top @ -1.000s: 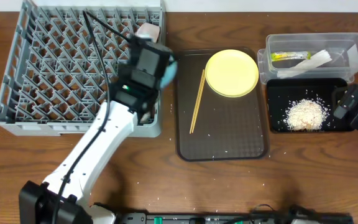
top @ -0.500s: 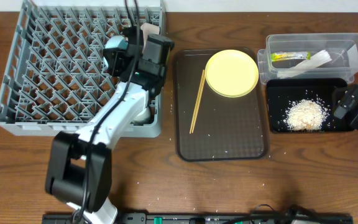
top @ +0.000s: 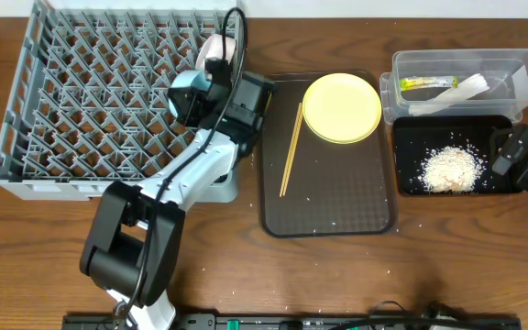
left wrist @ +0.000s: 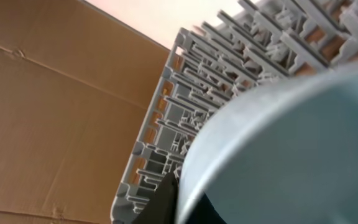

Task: Sort waste into correct bins and load items into the dishwasher
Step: 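Set the light-blue bowl into the rack and open the left gripper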

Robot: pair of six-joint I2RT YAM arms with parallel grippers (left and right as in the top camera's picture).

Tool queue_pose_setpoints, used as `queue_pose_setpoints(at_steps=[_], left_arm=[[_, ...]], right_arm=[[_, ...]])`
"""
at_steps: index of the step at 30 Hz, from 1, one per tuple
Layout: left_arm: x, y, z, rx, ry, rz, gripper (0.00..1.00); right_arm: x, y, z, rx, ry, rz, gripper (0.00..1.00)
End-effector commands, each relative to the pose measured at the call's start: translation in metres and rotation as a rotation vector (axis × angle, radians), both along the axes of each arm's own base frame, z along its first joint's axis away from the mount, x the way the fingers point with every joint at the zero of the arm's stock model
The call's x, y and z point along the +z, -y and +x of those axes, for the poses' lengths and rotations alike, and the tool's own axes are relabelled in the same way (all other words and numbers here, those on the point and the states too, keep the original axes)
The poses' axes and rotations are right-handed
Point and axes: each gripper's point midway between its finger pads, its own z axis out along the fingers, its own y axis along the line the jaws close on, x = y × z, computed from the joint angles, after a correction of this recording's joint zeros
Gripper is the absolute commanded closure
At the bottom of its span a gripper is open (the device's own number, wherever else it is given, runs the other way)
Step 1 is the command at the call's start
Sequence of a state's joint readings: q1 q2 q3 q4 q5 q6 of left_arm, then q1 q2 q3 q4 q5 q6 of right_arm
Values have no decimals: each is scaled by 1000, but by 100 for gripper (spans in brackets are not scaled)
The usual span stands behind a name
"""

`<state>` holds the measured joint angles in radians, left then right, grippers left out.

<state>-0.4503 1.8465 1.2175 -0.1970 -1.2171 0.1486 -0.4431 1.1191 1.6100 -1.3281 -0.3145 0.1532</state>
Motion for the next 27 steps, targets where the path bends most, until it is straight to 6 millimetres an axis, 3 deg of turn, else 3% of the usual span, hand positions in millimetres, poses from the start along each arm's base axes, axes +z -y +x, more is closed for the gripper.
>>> queue_pose_setpoints(at_steps=[1,4,9,14,19,24,25,27], left_arm=[[-13,-10,-7,40,10,7,93],[-12,-15,-6,57,24,11,93],[8,-18,-5,99,74,83,93],[2,-13,-5,80,68,63,93],[-10,6,-4,4,18,26,93],[-13,6,-8,10,21,14,92],[-13,6,-8,9,22,13,91],[-16,9,-6,-4,15,-2,72]], right_arm=[[3,1,0,-10,6,8,1],[3,1,0,-10,6,8,1],[3,1,0,-10,6,8,1],[3,1,0,-10,6,8,1],[3,1,0,-10,6,8,1],[3,1,0,-10,6,8,1],[3,1,0,-10,6,8,1],[3,1,0,-10,6,8,1]])
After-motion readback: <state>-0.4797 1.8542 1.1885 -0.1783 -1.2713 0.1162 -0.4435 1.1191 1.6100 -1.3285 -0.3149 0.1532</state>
